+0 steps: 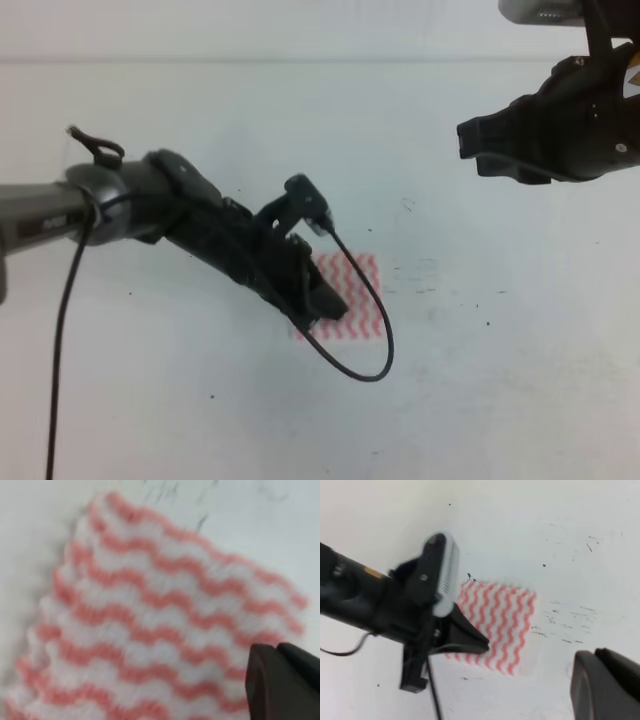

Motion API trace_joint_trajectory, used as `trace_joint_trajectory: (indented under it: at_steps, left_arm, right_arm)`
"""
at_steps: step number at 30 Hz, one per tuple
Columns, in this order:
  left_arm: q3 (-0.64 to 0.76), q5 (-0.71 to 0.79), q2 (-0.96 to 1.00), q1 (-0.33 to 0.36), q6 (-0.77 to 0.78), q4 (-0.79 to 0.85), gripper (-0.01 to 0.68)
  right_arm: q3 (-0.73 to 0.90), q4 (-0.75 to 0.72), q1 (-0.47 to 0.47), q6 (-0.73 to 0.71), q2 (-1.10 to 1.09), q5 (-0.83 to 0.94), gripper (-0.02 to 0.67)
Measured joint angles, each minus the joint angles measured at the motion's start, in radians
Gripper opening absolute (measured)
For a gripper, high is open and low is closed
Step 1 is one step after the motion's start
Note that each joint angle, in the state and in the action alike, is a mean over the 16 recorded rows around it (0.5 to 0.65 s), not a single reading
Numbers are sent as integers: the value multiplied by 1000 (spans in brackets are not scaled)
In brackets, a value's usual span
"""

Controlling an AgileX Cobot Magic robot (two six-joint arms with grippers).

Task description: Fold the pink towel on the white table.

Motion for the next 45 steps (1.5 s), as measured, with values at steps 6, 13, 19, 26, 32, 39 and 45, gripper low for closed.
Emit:
trace_joint_trajectory:
  at_steps: [6,13,19,26,32,39,45]
  left_arm:
    - [8,-6,-103,0,-29,-10,-4]
    - [106,-128,-320,-1,-40,-134,-3]
    - [287,-320,-557,-3,43,-336,-3]
    - [549,-532,-861,-4,188,-571,-3]
    - [764,-663,-1138,-4,256,-691,-3]
    - [993,-783,-1491,-4,267,-747,-3]
    - [1164,-884,-1741,-4,268,-765,-3]
  right_arm:
    - [10,-1,0,-6,-17,3,-18]
    - [90,-2,0,-3,-125,-24,-18]
    - [239,-3,0,4,-304,-91,-18]
    - [470,-6,0,8,-568,-205,-18]
    - [681,-9,0,6,-802,-343,-18]
    - [903,-10,0,6,-1024,-517,-18]
    - [1066,-8,0,6,-1126,-685,-18]
